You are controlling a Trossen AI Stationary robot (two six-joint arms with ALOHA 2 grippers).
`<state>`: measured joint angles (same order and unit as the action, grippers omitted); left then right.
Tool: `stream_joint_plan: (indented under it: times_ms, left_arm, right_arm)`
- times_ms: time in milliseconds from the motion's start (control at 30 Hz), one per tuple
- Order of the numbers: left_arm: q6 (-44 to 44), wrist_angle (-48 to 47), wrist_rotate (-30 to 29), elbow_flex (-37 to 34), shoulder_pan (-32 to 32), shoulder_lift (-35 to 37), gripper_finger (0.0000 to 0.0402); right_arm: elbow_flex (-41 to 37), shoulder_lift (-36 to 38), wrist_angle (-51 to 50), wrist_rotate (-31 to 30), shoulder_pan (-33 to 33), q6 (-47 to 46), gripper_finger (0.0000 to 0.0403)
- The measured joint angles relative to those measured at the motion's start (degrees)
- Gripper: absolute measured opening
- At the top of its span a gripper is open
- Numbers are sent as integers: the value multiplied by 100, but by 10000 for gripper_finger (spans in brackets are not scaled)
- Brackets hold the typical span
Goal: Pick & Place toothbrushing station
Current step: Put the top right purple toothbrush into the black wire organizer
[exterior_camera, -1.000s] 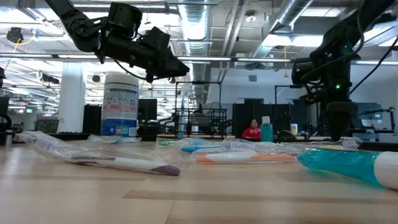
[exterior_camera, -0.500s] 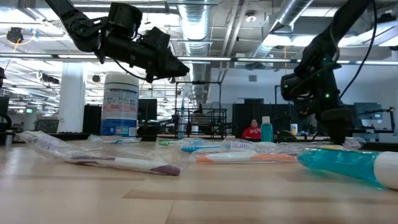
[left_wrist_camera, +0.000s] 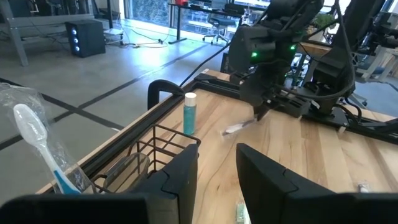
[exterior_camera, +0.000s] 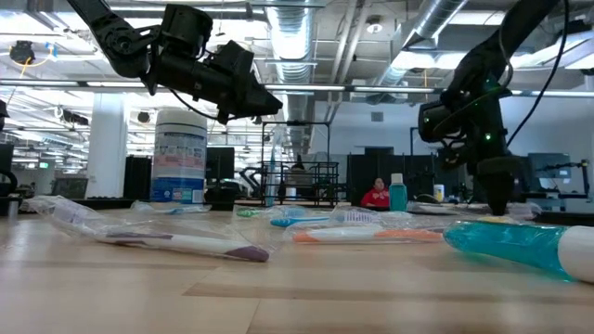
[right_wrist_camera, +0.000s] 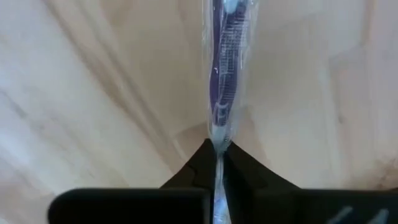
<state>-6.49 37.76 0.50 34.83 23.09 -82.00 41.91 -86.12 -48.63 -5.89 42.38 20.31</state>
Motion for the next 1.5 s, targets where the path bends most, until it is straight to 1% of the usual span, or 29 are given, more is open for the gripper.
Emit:
stream_joint_plan:
  times_ms: [233,500,667,833,967,1033,1133,1233,1367,1500]
  left_arm:
    - [-1,-2,0,0,0,0,104]
    - [-1,-4,-1,0,0,0,104]
    - [-1,-2,-1,0,-35,0,104]
    - [97,81,-1,0,-225,0,104]
    - [714,206,-39,0,-544,0,104]
    - [1114,288,-199,0,-759,0,104]
    - [1848,401,-783,0,-1162,0,104]
    - [2772,511,-1453,0,-1584,0,104]
    - [3975,540,-2132,52,-2112,0,104]
    - [5130,603,-2734,183,-2565,0,104]
  right_arm:
    - [2,261,-68,-2,-340,-106,3]
    - [30,749,-99,0,-813,-348,1]
    - [292,967,-95,36,-1075,-481,1]
    - [629,957,-49,175,-1311,-602,0]
    - [894,852,-23,208,-1520,-777,0]
    - [1019,794,0,336,-1617,-900,0]
    - [1173,799,108,544,-1756,-1100,0]
    - [1343,799,159,746,-1901,-1425,2]
    - [1574,801,247,939,-2111,-1779,2]
    - [1731,803,617,1322,-2322,-2068,2]
